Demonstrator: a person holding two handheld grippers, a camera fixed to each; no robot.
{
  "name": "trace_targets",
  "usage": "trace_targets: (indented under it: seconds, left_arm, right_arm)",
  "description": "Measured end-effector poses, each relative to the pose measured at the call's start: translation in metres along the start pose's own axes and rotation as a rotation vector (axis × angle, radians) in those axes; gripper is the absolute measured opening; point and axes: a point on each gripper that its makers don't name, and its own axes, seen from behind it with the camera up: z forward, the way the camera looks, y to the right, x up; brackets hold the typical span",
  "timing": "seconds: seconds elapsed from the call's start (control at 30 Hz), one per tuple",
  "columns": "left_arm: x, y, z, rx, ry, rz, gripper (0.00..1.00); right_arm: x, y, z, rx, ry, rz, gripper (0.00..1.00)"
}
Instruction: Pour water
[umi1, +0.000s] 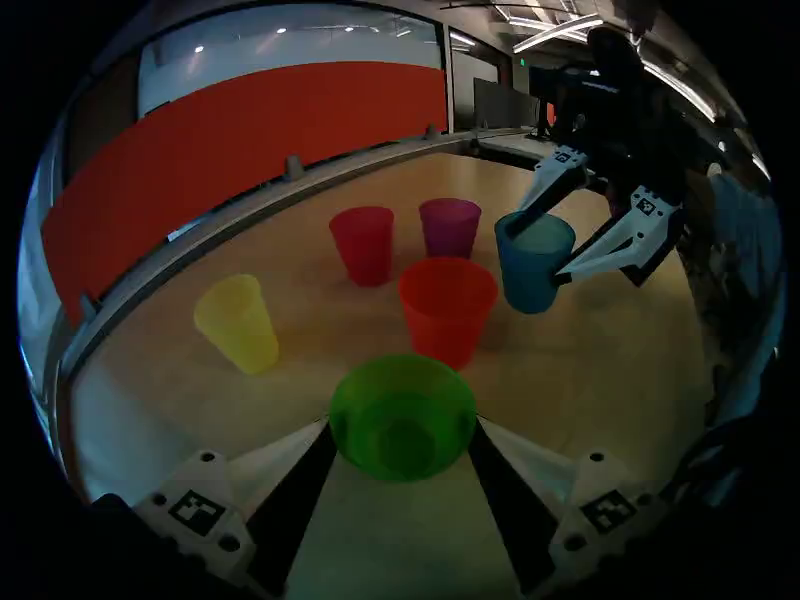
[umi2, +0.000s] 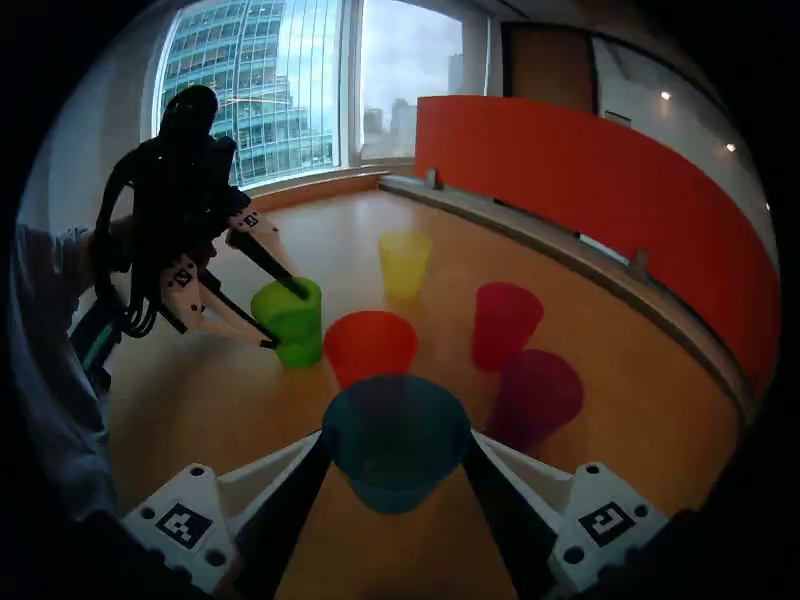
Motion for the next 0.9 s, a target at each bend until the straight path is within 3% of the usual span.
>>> trace_targets:
  seconds: [0.33,0.5,0.9]
  left_arm:
    - [-0.007,-0.004,-0.003,0.001,-0.014,-0.014,1.0]
    - [-0.018,-0.008,-0.005,0.023,-0.038,-0.005,1.0]
    - [-0.029,-0.011,-0.024,0.04,-0.017,-0.048,1.0]
  right_arm:
    - [-0.004,-0.001,0.003,-0.005,-0.001,0.006,0.92]
    - [-0.006,-0.003,0.005,-0.001,0.0,0.015,0.92]
    - [-0.018,-0.004,0.011,-0.012,-0.016,0.006,0.92]
